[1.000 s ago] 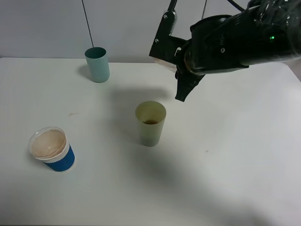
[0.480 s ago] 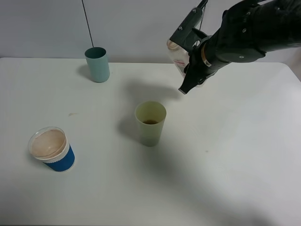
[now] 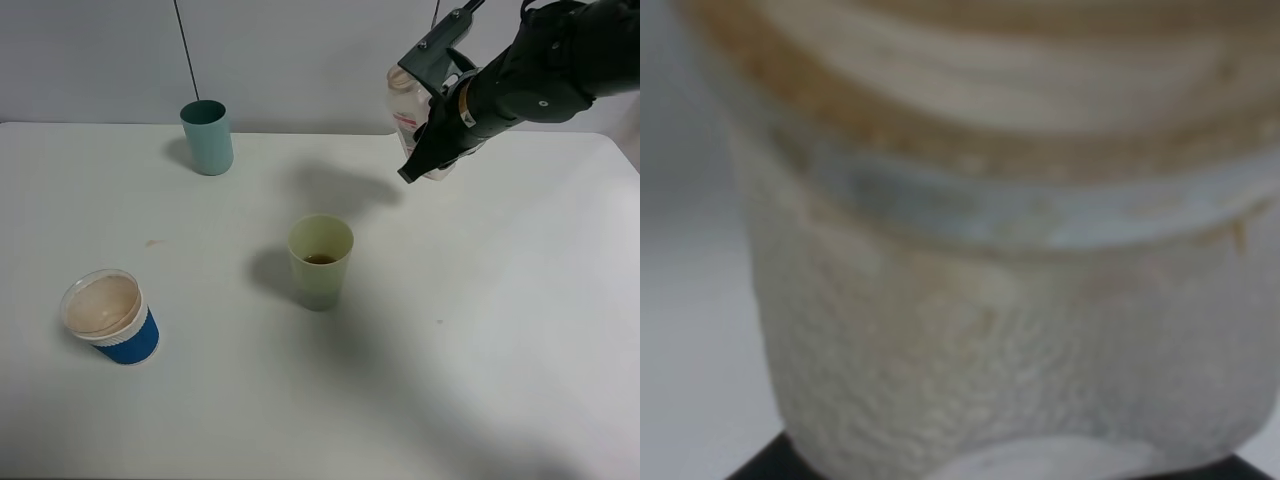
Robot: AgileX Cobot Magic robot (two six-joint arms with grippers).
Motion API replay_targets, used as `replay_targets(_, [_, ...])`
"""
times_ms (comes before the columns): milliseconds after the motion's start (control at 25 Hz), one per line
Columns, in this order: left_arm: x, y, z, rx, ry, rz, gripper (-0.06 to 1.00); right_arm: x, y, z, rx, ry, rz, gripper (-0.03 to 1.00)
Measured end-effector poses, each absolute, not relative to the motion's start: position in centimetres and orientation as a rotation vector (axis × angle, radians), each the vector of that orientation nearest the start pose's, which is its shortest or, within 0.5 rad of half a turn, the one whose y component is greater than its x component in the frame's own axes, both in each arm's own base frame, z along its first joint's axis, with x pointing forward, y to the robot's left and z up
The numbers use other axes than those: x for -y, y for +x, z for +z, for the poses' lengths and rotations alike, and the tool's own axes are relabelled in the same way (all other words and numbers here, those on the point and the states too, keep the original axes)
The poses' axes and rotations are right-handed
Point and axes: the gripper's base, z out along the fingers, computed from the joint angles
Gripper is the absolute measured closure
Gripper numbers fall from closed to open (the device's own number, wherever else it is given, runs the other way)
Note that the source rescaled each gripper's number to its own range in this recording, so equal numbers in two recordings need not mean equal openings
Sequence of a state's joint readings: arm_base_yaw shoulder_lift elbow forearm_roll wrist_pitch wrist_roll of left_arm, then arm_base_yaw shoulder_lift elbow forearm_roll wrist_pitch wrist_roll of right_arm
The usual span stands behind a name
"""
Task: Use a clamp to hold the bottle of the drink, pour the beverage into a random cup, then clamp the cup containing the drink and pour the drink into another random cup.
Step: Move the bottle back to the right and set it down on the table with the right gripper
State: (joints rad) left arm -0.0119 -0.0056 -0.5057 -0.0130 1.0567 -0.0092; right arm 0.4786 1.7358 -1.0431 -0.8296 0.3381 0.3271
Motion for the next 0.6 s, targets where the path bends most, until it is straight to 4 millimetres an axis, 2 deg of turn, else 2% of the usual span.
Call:
replay_targets(400, [0.1,-0.6,27.9,-2.029,0.003,-0.029,0.07,-13.4,34.0,20.6,-2.183,-0.908,-0.228,0.96])
replay_targets(600, [0.1,-0.6,27.9,-2.029,0.003,-0.029,0.07,-12.6,33.3,18.8,-2.160,-0.915,-0.123,0.96])
